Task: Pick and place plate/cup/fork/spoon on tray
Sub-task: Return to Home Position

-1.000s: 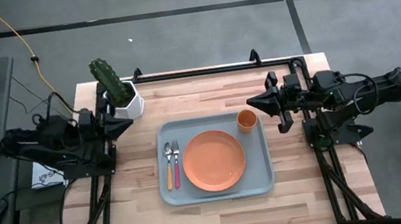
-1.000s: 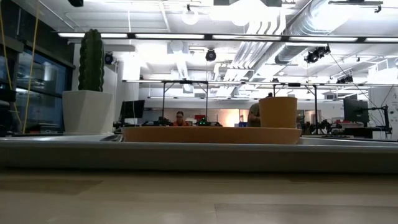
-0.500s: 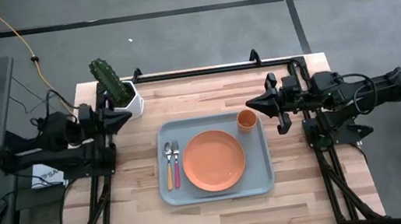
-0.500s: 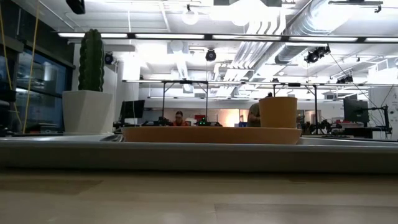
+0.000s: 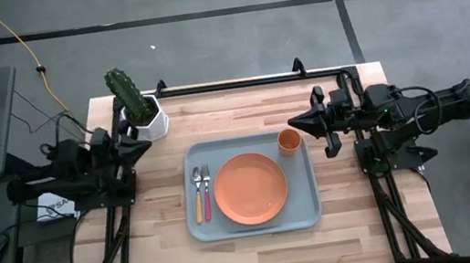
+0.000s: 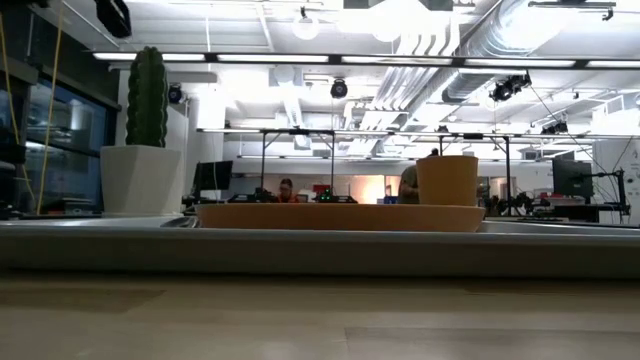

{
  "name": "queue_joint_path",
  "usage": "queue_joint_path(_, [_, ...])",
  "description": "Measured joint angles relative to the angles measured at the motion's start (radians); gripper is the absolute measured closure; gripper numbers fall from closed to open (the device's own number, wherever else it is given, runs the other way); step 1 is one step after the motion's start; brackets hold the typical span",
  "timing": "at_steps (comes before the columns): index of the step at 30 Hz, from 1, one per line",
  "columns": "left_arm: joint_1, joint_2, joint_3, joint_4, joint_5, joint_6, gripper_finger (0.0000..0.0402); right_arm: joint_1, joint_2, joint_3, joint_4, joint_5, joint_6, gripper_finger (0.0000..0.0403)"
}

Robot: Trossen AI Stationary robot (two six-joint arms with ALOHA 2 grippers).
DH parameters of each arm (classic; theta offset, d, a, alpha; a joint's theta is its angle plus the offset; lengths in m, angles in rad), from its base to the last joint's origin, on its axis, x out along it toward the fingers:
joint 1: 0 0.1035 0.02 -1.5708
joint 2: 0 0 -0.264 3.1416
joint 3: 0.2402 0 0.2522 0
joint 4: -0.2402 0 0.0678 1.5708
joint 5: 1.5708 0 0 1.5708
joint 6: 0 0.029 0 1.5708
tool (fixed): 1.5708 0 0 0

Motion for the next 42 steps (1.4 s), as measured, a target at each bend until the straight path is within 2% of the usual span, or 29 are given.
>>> queue_joint_path(7, [-0.019, -0.022, -0.09, 0.054, -0.018, 0.003, 0.0401, 0.0, 0.0, 0.0, -0.004, 0.0, 0.024, 0.0403])
queue_joint_path(11, [-0.027, -0.062, -0.142, 0.091, -0.018, -0.064, 0.0401, 0.0, 0.0, 0.0, -0.007, 0.0, 0.019, 0.0403])
queue_joint_path(16, [-0.062, -0.08, -0.222, 0.209, -0.071, -0.113, 0.0401, 0.0, 0.0, 0.0, -0.007, 0.0, 0.02, 0.0403])
queue_joint_path(20, [-0.113, -0.076, -0.256, 0.27, -0.111, -0.09, 0.0401, 0.0, 0.0, 0.0, -0.008, 0.0, 0.019, 0.0403])
queue_joint_path(24, [-0.148, -0.091, -0.281, 0.267, -0.116, -0.042, 0.0401, 0.0, 0.0, 0.0, -0.008, 0.0, 0.02, 0.0403])
queue_joint_path(30, [-0.138, -0.148, -0.29, 0.199, -0.09, -0.008, 0.0401, 0.0, 0.0, 0.0, -0.014, 0.0, 0.019, 0.0403])
queue_joint_path(34, [-0.121, -0.146, -0.29, 0.183, -0.057, -0.013, 0.0401, 0.0, 0.0, 0.0, -0.018, 0.0, 0.019, 0.0403])
queue_joint_path(37, [-0.116, -0.145, -0.29, 0.12, -0.057, -0.041, 0.0401, 0.0, 0.0, 0.0, -0.024, 0.0, 0.02, 0.0403])
queue_joint_path(42, [-0.116, -0.146, -0.3, 0.117, -0.055, -0.041, 0.0401, 0.0, 0.0, 0.0, -0.024, 0.0, 0.02, 0.0403])
